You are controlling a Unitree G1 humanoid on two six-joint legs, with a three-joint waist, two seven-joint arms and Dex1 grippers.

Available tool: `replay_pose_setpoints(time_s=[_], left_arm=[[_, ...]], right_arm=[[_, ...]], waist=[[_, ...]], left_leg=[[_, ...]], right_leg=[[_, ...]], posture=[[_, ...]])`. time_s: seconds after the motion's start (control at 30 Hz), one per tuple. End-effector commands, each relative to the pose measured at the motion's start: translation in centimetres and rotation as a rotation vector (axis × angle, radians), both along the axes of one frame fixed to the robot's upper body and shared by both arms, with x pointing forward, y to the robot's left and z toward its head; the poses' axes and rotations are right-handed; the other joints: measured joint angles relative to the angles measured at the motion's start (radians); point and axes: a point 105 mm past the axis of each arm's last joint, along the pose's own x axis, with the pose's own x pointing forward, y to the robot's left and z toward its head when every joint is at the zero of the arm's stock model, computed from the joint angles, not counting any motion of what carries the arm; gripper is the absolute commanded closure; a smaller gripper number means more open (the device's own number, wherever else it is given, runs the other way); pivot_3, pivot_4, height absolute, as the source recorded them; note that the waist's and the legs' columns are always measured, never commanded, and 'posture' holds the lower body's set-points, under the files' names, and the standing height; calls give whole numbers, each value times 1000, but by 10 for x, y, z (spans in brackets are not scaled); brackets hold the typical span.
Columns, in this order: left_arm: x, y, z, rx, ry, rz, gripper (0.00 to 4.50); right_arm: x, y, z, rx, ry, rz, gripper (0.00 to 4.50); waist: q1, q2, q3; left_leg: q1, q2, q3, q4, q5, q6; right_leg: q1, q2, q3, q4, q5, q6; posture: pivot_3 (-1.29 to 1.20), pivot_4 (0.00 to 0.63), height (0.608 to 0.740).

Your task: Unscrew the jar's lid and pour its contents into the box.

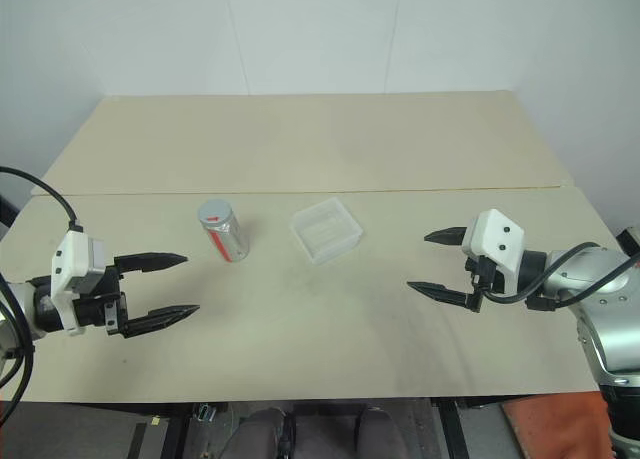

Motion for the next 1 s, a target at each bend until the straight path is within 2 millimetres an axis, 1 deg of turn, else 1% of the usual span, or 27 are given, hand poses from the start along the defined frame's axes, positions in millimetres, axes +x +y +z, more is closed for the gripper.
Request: replay_pose_setpoints(time_s=[0.03, 0.27, 0.37, 0.43, 0.53, 0.7, 0.77, 0.87, 0.93, 1.0], left_arm=[[0, -1, 10, 5, -38, -8, 35], [0, -2, 9, -1, -36, -14, 35], [-1, -1, 8, 1, -31, -12, 35], [0, -1, 8, 1, -31, -15, 35], [0, -1, 9, 5, -30, -29, 35], [6, 3, 13, 14, -47, -44, 35], [9, 3, 16, 11, -62, -46, 35], [11, 4, 19, 4, -71, -49, 35], [12, 8, 21, 9, -81, -32, 35], [14, 16, 23, 18, -99, 9, 35]], right_arm=[[-1, 0, 11, -11, -39, 1, 0], [-1, 1, 11, -7, -29, 1, 0], [2, 1, 12, 6, -20, -31, 0], [5, 4, 15, 53, 26, -81, 0], [8, 13, 12, 56, 149, -156, 0], [15, 33, 12, 64, 265, -205, 0], [20, 40, 14, 72, 277, -214, 0], [27, 45, 17, 101, 292, -241, 0], [31, 49, 19, 106, 290, -249, 0], [31, 53, 22, 109, 282, -241, 0]], waist=[[0, 0, 0], [0, 0, 0], [0, 0, 0], [-1, 0, 0], [-3, 0, 0], [-1, 0, 0], [-1, 0, 0], [-1, 0, 0], [-1, 0, 0], [-1, 0, 0]], left_leg=[[0, 0, 0, 0, 0, 0], [0, 0, 0, 0, 0, 0], [0, 0, 0, 0, 0, 0], [0, 0, 0, 0, 0, 0], [0, 0, 0, 0, 0, 0], [-2, 0, 0, 0, 0, 0], [-4, 0, 0, 0, 0, 0], [-11, -1, 1, 1, 0, 0], [-14, 0, 2, 2, 0, 0], [-14, -1, 2, 2, 0, 0]], right_leg=[[0, 0, 0, 0, 0, 0], [0, 0, 0, 0, 0, 0], [0, 0, 0, 0, 0, 0], [0, 0, 0, 0, 0, 0], [-1, 0, 0, 1, 0, 0], [-3, 0, 1, 1, 0, 0], [-6, 0, 1, 2, 0, 0], [-15, 0, 2, 6, 0, 0], [-17, 0, 1, 7, 0, 0], [-17, 0, 2, 7, 0, 0]], posture=[[0, 150, 740], [0, 150, 740], [0, 150, 740], [0, 150, 740], [0, 150, 740], [0, 150, 740], [0, 150, 740], [0, 150, 740], [0, 150, 740], [0, 150, 740]])
